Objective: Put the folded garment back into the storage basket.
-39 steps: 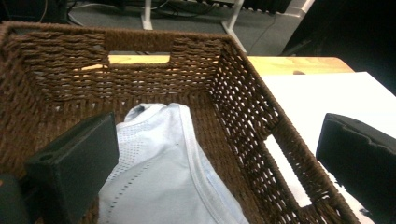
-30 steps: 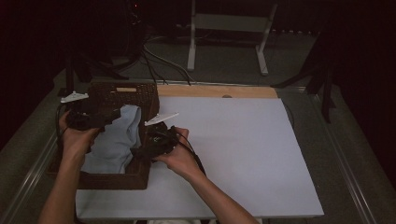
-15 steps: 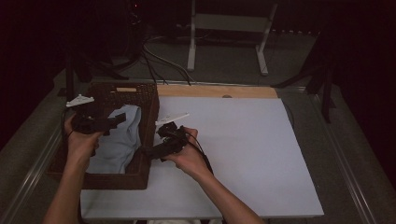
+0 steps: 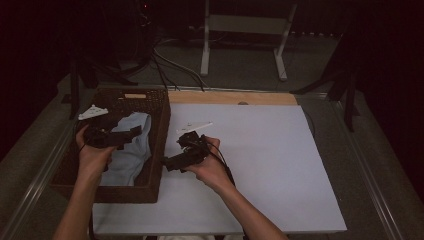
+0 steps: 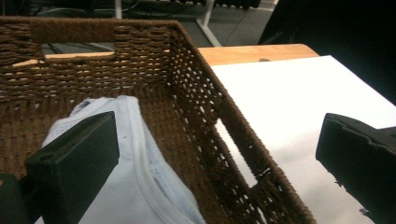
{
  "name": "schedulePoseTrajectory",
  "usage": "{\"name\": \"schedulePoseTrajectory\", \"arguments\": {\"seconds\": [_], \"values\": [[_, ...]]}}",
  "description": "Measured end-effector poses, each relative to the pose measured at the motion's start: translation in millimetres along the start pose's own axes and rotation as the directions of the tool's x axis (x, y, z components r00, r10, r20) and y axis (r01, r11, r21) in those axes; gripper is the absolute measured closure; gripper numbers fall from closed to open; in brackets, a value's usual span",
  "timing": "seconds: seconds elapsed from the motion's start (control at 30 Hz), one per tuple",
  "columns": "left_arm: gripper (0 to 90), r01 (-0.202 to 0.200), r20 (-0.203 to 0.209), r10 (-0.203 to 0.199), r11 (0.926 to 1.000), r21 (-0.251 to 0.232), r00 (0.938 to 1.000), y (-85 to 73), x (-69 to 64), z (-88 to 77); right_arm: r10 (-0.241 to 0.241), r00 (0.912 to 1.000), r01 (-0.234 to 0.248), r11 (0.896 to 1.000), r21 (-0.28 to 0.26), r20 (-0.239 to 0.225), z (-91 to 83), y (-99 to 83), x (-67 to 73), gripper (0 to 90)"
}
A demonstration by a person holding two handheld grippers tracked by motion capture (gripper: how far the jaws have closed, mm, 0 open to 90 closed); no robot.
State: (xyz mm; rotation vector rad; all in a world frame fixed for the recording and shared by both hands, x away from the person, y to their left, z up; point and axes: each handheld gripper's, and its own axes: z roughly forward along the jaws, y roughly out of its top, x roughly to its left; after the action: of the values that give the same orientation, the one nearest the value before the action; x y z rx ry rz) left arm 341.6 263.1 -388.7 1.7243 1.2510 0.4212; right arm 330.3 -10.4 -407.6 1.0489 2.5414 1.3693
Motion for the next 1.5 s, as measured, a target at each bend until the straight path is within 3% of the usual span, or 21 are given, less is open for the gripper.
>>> {"name": "schedulePoseTrajectory", "arguments": {"seconds": [0.73, 1.5], "values": [[1.1, -0.021, 0.051, 0.022, 0.9995, -0.024, 0.9985, -12.1, -25.7, 1.7, 0.026, 0.9988, -0.025, 0.999, -0.036, 0.041, -24.5, -12.8, -23.6, 0.0], [1.1, -0.067, 0.046, 0.069, 0.9967, -0.047, 0.9966, -27.7, -52.8, -1.5, 0.056, 0.9943, -0.048, 0.995, -0.086, 0.091, -57.1, -35.3, -53.1, 0.0]]}}
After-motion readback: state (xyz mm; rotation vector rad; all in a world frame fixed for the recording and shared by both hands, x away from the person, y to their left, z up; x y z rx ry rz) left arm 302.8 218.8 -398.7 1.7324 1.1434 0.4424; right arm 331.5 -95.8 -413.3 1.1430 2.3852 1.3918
